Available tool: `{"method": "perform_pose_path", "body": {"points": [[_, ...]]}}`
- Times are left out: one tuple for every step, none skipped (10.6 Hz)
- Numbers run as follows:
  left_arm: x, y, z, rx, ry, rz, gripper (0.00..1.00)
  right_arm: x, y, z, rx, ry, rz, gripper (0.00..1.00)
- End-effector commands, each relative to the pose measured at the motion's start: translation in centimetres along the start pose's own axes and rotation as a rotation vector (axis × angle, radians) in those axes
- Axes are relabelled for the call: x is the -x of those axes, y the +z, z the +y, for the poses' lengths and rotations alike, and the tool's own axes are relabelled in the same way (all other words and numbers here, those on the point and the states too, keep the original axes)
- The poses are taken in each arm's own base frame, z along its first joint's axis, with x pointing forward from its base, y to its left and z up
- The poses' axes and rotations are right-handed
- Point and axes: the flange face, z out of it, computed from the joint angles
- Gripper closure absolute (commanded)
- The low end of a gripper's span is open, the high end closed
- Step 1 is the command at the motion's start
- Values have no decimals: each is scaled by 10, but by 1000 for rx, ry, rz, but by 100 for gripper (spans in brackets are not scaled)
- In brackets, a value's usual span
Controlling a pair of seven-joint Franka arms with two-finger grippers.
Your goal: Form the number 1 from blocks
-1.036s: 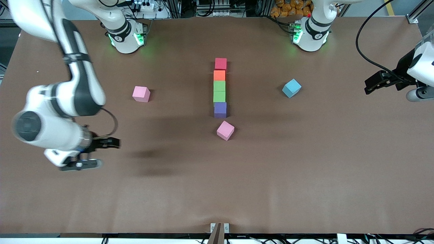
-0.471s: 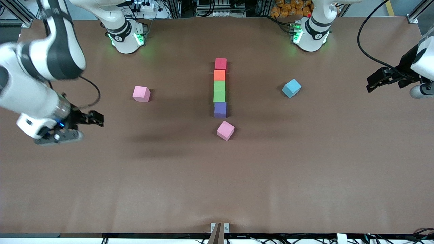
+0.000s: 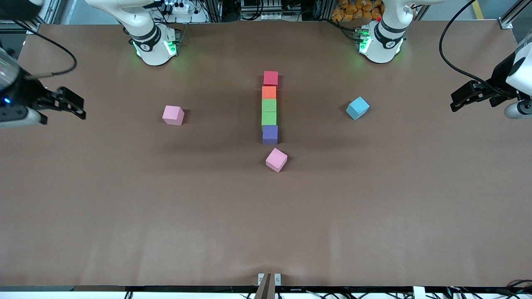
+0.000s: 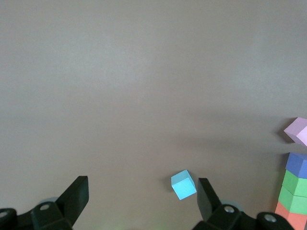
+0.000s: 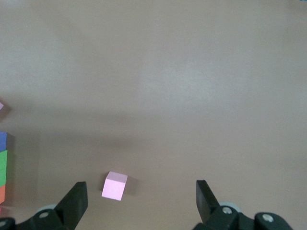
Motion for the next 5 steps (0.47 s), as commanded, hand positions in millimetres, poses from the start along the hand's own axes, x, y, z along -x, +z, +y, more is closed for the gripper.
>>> {"method": "perform_pose_path", "body": {"points": [[3,-6,-2,9,19,-6,0,7,-20,3,-14,-2,11,0],[3,-6,-2,7,19,-6,0,9,-24,1,-18,-4,17,0],[3,-6,-3,7,18,-6,0,12,-27,1,-19,-10,17,0],[3,-6,-3,7,18,-6,0,14,-27,2,-19,-10,7,0],[3,-6,-3,7,19,-6,0,15,-26,1,-20,-12,1,0]]}}
